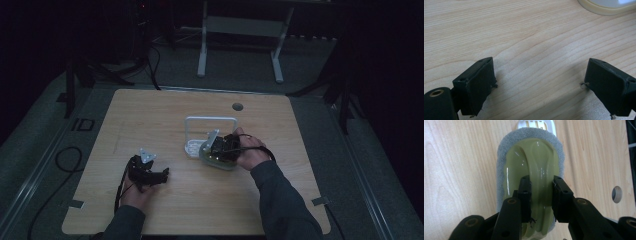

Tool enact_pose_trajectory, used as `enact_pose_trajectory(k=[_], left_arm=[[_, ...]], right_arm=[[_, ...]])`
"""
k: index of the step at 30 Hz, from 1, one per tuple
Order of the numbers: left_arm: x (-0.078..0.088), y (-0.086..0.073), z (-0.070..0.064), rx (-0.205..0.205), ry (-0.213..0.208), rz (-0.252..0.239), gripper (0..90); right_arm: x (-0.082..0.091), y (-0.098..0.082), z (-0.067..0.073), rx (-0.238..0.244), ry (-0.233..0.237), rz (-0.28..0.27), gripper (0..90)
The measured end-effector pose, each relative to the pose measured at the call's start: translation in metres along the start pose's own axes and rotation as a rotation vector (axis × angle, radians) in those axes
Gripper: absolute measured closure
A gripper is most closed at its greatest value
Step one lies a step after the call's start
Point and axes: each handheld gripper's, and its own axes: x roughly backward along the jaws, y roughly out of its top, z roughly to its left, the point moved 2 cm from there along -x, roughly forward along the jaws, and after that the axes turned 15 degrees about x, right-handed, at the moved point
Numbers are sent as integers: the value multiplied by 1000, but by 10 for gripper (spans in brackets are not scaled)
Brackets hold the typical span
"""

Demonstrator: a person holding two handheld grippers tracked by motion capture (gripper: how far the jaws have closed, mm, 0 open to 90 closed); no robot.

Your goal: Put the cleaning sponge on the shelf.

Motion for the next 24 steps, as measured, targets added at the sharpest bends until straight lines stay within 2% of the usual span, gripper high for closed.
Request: enact_pose_trajectory(k=[10, 24], left_arm=[[0, 0, 0, 0, 0, 0, 95], [0, 0, 0, -1, 0, 0, 96]], right_arm=[[0, 7, -5, 25, -5, 9, 718], [-5, 6, -11, 44, -9, 23, 718]])
